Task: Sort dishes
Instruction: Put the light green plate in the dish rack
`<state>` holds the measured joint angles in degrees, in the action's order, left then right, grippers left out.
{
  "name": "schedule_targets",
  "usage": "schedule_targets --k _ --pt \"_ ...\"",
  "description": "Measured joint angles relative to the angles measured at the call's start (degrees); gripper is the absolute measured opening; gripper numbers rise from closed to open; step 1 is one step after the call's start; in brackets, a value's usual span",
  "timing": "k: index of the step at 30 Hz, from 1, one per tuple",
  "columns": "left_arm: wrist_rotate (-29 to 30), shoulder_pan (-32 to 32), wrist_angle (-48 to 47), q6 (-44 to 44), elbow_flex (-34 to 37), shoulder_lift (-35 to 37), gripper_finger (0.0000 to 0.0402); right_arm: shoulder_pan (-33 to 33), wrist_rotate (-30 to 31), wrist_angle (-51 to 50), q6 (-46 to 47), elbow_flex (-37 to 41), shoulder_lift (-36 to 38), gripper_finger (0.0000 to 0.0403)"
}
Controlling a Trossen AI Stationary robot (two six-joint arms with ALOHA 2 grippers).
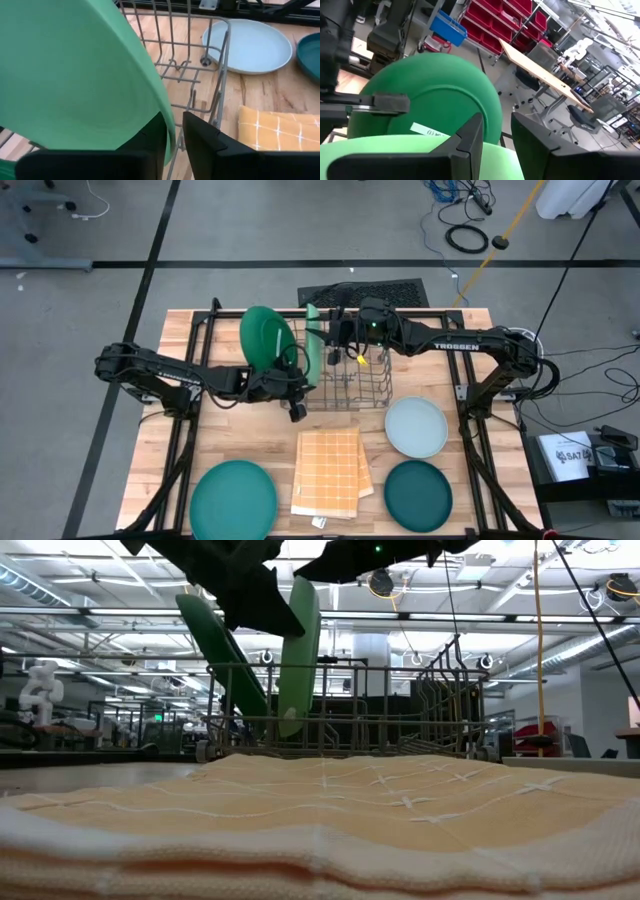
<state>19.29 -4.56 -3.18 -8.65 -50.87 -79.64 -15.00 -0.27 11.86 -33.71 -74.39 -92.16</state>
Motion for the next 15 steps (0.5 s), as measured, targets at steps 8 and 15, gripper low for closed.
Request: schedule_targets --k 8,15 --pt "-0.01 0.0 0.01 0.05 -0.03 0.02 0.0121 0.1 0.13 -0.05 -0.01 0.0 0.03 0.0096" --pt "0.1 0.04 -0.34 0.48 -1.46 0.02 0.0144 0.1 0.23 -1.68 0.01 0.0 0.11 0.0096"
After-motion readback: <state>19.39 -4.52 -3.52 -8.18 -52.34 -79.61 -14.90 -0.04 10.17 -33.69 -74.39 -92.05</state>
